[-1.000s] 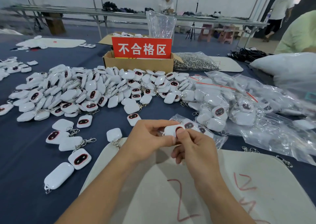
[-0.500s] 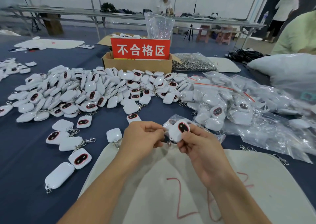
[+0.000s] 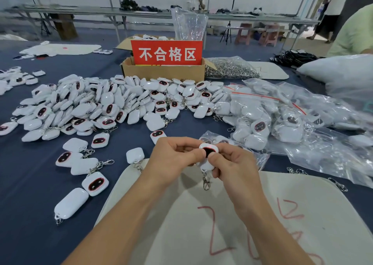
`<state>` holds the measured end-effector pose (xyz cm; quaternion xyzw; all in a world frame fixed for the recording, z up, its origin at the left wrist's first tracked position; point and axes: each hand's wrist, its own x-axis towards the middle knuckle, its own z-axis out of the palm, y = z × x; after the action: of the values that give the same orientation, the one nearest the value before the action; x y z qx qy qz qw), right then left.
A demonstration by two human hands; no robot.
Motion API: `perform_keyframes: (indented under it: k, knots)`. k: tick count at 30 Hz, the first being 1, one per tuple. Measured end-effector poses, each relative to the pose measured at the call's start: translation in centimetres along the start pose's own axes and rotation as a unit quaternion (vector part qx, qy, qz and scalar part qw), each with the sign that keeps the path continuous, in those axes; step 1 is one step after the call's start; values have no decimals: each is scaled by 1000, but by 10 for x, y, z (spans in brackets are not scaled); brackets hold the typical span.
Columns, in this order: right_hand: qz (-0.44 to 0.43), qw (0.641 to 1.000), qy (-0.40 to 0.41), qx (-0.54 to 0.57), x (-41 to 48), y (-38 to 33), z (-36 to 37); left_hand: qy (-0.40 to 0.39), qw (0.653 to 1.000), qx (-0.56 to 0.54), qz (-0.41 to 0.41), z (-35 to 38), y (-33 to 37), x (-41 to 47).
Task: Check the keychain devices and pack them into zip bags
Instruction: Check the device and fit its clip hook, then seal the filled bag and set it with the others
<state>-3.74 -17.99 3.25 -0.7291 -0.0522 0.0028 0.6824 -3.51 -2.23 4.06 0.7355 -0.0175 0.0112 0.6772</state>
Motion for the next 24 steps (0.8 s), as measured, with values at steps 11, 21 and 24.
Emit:
perform_keyframes:
  k: [11, 21, 24]
  knots:
    - [2, 997, -33, 69, 2, 1, 3, 64, 997, -26, 16, 8, -5, 6]
    - [-1, 999, -4, 37, 2, 3, 3, 41, 998, -46, 32, 3, 2, 10]
    - [-32, 999, 21, -27, -1, 2, 5, 51, 997, -50, 39, 4, 3, 8]
